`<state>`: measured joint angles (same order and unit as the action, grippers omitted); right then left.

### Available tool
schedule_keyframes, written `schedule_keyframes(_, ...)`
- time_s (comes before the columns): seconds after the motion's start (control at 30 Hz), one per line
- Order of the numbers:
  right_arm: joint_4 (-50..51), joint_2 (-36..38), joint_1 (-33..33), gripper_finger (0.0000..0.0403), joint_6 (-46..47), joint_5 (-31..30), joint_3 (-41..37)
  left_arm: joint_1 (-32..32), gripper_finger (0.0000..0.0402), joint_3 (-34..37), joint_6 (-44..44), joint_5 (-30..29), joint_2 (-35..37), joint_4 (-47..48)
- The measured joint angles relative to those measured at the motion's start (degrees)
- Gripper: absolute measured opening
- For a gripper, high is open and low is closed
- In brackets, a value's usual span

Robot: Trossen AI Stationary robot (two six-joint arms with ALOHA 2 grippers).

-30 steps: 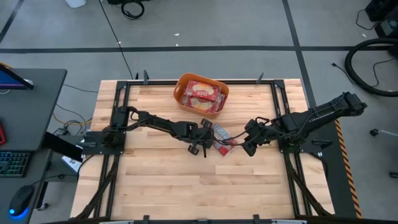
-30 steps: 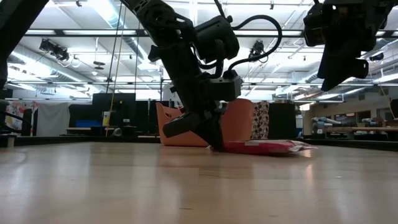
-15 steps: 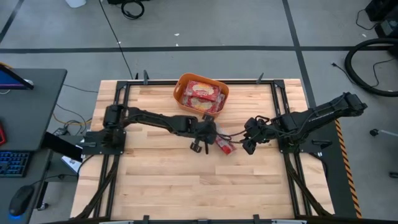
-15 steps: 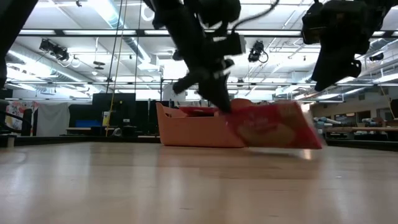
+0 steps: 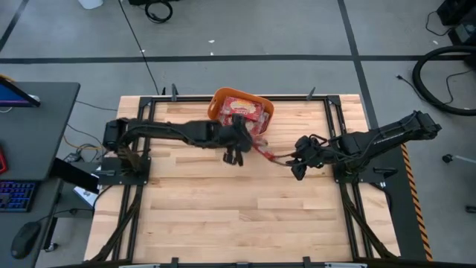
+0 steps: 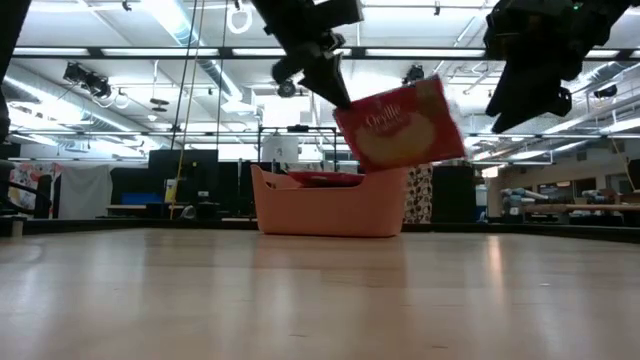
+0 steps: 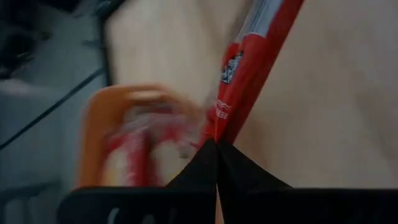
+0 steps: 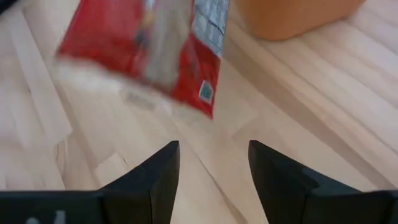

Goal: Sort popcorn bags into baskets
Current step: Put the red popcorn bag into the orange bin, then return to Home Position

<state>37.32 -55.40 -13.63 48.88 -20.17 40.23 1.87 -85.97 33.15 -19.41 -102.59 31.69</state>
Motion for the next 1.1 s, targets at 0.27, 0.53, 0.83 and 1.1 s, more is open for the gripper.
schedule_keyframes(0.27, -3.2, 0.7, 0.0, 0.0197, 0.0, -1.3, 0.0, 5.6, 0.0001, 0.0, -3.0, -3.9, 4.7, -1.3)
schedule_keyframes(0.53, -5.3, 0.7, 0.0, 0.0197, 1.2, -1.3, 0.0, 12.7, 0.0, 0.0, -2.0, -6.5, 4.9, -4.5)
schedule_keyframes(0.83, -5.5, 0.6, 0.1, 0.0197, 3.3, -3.0, 0.0, 20.4, 0.0, 0.2, -1.5, -4.7, 1.1, -1.2)
schedule_keyframes(1.1, -5.6, 0.6, 1.1, 0.0197, 3.6, -4.4, 0.0, 22.4, 0.0039, 0.2, -5.0, -3.2, -1.6, 2.5)
